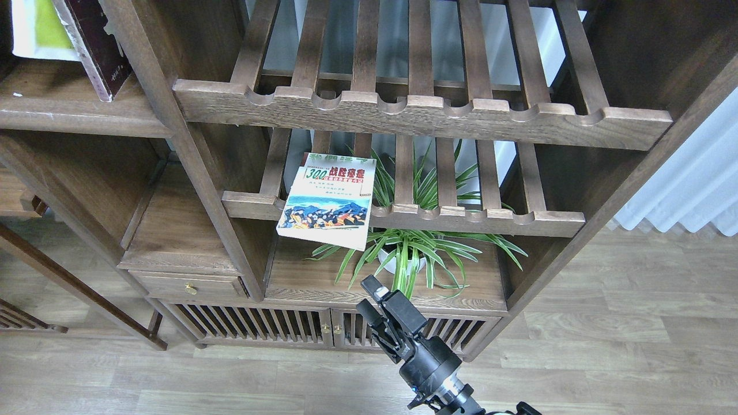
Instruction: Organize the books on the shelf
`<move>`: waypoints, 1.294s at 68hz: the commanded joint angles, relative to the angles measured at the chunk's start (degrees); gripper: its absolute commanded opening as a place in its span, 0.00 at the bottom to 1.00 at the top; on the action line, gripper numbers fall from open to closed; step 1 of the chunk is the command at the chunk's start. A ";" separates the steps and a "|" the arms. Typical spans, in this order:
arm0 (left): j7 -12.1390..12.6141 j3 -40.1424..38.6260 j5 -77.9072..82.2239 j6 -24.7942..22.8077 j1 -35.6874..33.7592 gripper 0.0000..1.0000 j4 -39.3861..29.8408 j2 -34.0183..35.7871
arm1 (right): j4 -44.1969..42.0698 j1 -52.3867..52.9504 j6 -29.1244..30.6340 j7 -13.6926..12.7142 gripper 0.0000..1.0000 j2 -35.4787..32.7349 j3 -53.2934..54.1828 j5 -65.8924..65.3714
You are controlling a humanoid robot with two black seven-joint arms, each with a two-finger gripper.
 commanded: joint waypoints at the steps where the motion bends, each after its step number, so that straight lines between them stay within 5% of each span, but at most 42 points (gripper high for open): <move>1: -0.33 -0.94 -0.01 0.00 0.46 0.64 -0.77 0.32 | -0.17 0.09 0.00 0.01 0.91 0.00 0.09 -0.01; 18: -0.51 -5.07 -0.10 0.00 5.82 0.64 -6.65 4.10 | -0.34 0.61 0.00 0.01 0.91 0.00 0.09 0.08; 42: -0.24 -23.43 -0.10 0.00 27.25 0.64 -25.02 5.59 | -0.96 0.97 0.00 0.01 0.94 0.00 0.00 0.26; 56: -0.33 -35.21 -0.27 0.00 43.16 0.65 -36.45 3.22 | -1.22 0.97 0.00 0.01 0.95 0.00 0.00 0.17; 88: -0.07 -44.53 -0.27 0.00 58.81 0.65 -45.42 -5.39 | -2.72 1.05 0.00 0.10 0.98 0.00 0.00 0.52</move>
